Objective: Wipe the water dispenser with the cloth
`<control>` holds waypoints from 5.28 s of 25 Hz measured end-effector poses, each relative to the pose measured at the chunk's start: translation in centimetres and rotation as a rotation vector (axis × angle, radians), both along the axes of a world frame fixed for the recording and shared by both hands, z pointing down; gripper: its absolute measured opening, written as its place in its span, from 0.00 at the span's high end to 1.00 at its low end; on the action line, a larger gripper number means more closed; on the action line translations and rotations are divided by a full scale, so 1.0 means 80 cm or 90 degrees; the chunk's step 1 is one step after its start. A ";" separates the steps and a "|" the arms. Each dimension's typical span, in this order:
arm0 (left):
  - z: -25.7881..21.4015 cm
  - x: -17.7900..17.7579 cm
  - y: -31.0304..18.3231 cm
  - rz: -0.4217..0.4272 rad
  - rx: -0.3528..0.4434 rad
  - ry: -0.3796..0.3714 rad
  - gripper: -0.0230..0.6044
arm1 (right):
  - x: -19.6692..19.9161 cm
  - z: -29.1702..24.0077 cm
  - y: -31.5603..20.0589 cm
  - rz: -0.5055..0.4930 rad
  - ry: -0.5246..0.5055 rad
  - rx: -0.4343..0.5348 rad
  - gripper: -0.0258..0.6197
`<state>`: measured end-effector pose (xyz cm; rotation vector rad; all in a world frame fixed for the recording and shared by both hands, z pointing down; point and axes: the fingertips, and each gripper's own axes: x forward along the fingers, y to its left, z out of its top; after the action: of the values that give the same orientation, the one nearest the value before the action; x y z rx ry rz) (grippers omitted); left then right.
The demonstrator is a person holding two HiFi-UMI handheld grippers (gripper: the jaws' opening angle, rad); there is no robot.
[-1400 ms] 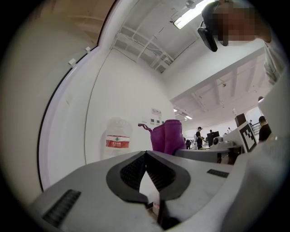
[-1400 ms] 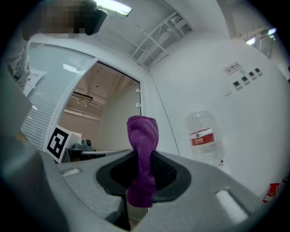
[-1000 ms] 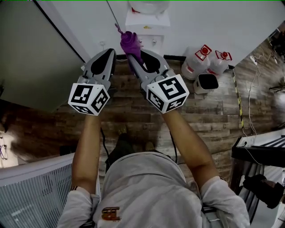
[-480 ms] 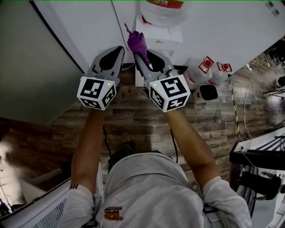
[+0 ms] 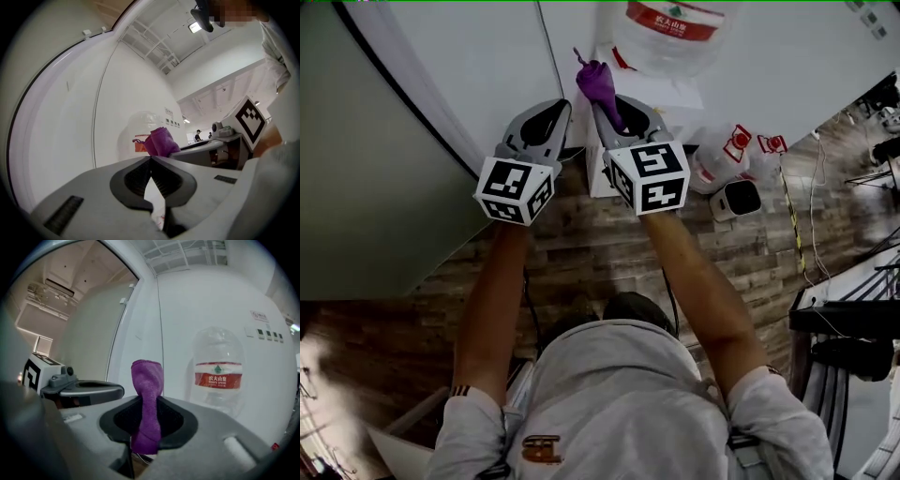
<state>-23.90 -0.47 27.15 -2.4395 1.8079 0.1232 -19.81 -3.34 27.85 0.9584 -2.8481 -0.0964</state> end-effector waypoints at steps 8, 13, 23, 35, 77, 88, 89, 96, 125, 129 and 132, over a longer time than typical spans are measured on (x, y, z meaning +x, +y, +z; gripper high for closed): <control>0.020 -0.043 -0.062 0.019 -0.013 0.020 0.97 | -0.059 0.023 -0.083 0.054 0.072 -0.007 0.82; 0.043 -0.072 -0.118 0.023 -0.026 0.018 0.97 | -0.086 0.051 -0.154 0.085 0.106 -0.019 0.82; 0.087 -0.121 -0.243 0.031 -0.052 0.023 0.97 | -0.125 0.123 -0.298 0.154 0.173 -0.077 0.82; 0.124 -0.154 -0.313 0.120 -0.075 0.015 0.97 | -0.154 0.188 -0.387 0.265 0.277 -0.148 0.82; 0.165 -0.188 -0.374 0.234 -0.106 0.046 0.97 | -0.141 0.258 -0.433 0.325 0.502 -0.219 0.81; 0.174 -0.153 -0.349 0.253 -0.120 0.042 0.97 | -0.113 0.257 -0.373 0.275 0.472 -0.227 0.81; 0.173 -0.148 -0.346 0.257 -0.119 0.043 0.97 | -0.111 0.257 -0.367 0.267 0.469 -0.228 0.81; 0.174 -0.116 -0.333 0.278 -0.122 0.059 0.97 | -0.104 0.260 -0.324 0.231 0.465 -0.239 0.81; 0.140 0.031 -0.299 0.287 -0.094 0.063 0.97 | 0.087 0.252 -0.311 0.179 0.524 -0.242 0.81; 0.142 0.073 -0.298 0.263 -0.100 0.059 0.97 | 0.120 0.253 -0.321 0.137 0.529 -0.226 0.82; 0.144 0.102 -0.300 0.244 -0.106 0.058 0.97 | 0.146 0.257 -0.329 0.111 0.545 -0.212 0.82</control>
<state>-15.70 -24.43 38.67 -2.9196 1.4080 0.1179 -8.14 -29.66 48.38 0.8198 -1.9180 -0.0057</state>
